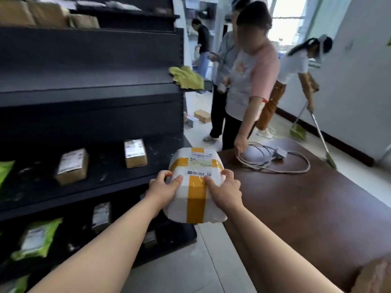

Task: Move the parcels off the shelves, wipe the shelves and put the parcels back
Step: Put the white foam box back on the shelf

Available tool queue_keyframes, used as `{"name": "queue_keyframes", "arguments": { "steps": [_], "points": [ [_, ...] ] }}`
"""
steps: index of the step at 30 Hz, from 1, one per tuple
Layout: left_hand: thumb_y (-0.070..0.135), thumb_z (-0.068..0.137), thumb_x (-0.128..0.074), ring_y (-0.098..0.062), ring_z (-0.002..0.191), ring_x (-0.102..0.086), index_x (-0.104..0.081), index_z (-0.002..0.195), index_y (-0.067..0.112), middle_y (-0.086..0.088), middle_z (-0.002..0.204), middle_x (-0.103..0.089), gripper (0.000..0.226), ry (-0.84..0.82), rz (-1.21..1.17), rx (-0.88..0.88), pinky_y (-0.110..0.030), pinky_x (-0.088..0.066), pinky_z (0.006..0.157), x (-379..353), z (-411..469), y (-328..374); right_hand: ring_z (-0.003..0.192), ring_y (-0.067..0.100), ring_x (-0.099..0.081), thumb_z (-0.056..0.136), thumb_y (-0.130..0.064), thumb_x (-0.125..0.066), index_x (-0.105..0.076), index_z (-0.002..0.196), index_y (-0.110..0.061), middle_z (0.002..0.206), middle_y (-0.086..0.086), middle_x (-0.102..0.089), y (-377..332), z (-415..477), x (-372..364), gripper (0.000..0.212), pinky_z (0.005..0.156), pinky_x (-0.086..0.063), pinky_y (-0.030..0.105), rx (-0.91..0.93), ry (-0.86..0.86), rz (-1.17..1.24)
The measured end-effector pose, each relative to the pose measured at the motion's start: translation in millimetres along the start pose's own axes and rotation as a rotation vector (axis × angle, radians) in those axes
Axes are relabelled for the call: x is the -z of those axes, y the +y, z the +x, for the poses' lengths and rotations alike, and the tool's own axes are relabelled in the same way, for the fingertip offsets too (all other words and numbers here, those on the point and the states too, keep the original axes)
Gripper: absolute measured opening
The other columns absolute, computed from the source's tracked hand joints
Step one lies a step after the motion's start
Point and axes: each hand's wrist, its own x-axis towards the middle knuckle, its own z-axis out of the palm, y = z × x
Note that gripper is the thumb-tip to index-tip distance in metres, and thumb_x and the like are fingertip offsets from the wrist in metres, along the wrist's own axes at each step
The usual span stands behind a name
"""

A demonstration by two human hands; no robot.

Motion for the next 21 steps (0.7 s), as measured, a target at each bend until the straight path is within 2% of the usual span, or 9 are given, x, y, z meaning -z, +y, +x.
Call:
{"name": "queue_keyframes", "arguments": {
  "steps": [5,9,14,18,21],
  "points": [
    [0.062,0.082,-0.057,-0.028,0.109,-0.054,-0.047,0.115,0.036,-0.007,0.127,-0.047,0.043,0.121,-0.044,0.014,-0.046,-0.049,0.095,85.4,-29.1,-23.9,0.119,0.038,-0.044,0.082,-0.068,-0.05,-0.03,0.133,-0.032,0.133,0.01,-0.037,-55.3,-44.3,-49.7,0.065,0.1,-0.041,0.05,0.114,-0.073,-0.017],
    [0.062,0.083,-0.055,-0.028,0.112,-0.052,-0.046,0.123,0.033,-0.006,0.129,-0.046,0.05,0.189,-0.065,0.031,-0.048,-0.048,0.096,144.9,-56.3,-40.6,0.118,0.037,-0.044,0.082,-0.067,-0.051,-0.032,0.133,-0.031,0.133,0.01,-0.037,-92.4,-81.3,-83.7,0.064,0.095,-0.043,0.046,0.183,-0.113,-0.009],
    [0.063,0.083,-0.054,-0.027,0.11,-0.053,-0.046,0.124,0.033,-0.006,0.127,-0.046,0.051,0.312,-0.086,0.048,-0.048,-0.048,0.095,218.9,-99.4,-66.2,0.117,0.035,-0.044,0.081,-0.067,-0.052,-0.031,0.133,-0.032,0.133,0.008,-0.035,-138.3,-135.1,-129.4,0.066,0.095,-0.044,0.046,0.271,-0.19,0.0],
    [0.063,0.083,-0.053,-0.029,0.112,-0.051,-0.045,0.124,0.033,-0.007,0.128,-0.045,0.052,0.395,-0.089,0.074,-0.049,-0.047,0.096,266.6,-129.7,-81.3,0.119,0.034,-0.038,0.082,-0.066,-0.051,-0.03,0.135,-0.033,0.134,0.008,-0.034,-168.2,-170.8,-158.5,0.065,0.084,-0.035,0.039,0.325,-0.245,0.004],
    [0.063,0.083,-0.054,-0.029,0.111,-0.052,-0.046,0.124,0.032,-0.007,0.128,-0.047,0.051,0.469,-0.104,0.074,-0.049,-0.048,0.094,307.1,-156.0,-91.3,0.118,0.034,-0.037,0.083,-0.065,-0.051,-0.03,0.133,-0.033,0.133,0.008,-0.034,-196.3,-202.0,-180.8,0.064,0.082,-0.033,0.038,0.391,-0.294,0.012]
  ]
}}
